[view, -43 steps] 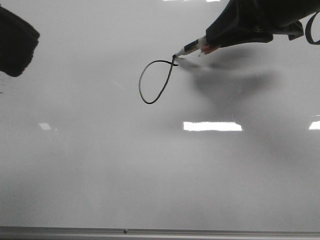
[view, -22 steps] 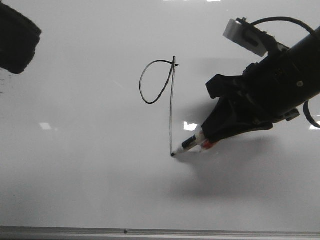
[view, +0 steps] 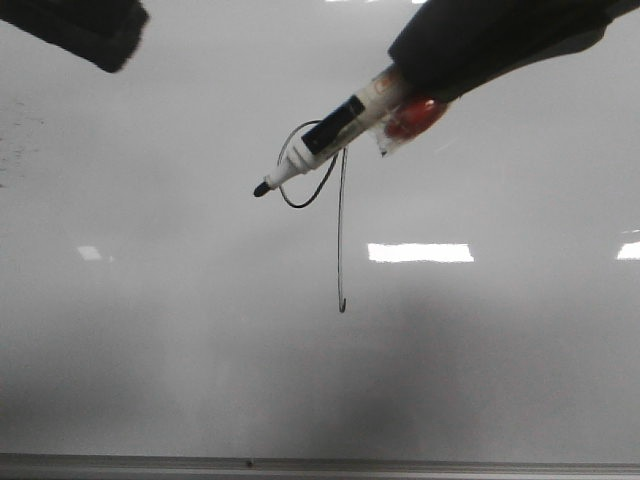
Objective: Write number 9 on whiteboard
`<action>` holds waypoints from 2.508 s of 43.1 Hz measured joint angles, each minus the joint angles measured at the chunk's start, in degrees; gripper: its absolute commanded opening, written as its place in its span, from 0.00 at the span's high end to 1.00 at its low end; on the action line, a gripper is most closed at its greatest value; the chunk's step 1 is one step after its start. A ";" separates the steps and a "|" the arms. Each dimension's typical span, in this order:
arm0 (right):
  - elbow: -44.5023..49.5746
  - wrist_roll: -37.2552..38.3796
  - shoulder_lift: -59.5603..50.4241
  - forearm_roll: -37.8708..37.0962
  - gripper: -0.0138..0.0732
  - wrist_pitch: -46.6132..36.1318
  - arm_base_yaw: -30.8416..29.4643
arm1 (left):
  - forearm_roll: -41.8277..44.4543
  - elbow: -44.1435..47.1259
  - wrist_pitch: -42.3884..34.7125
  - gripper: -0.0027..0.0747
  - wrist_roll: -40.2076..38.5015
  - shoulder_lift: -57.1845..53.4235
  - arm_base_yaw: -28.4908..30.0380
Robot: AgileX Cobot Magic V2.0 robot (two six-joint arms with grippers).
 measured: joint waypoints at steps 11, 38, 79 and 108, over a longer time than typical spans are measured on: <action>-2.08 0.16 -0.09 -2.13 0.95 2.10 7.71 | 1.40 -2.99 1.52 0.63 1.24 5.20 -10.29; -2.13 0.52 -0.09 1.46 0.95 2.50 10.85 | 1.63 -3.22 1.52 0.85 1.55 5.46 -10.52; 12.24 2.57 -28.54 0.31 0.35 -28.63 5.09 | 32.84 -1.28 -24.93 0.99 -43.75 10.94 8.88; 25.67 3.93 -41.74 4.95 0.96 -35.98 4.99 | 27.07 4.51 -48.07 0.71 -46.71 19.75 16.95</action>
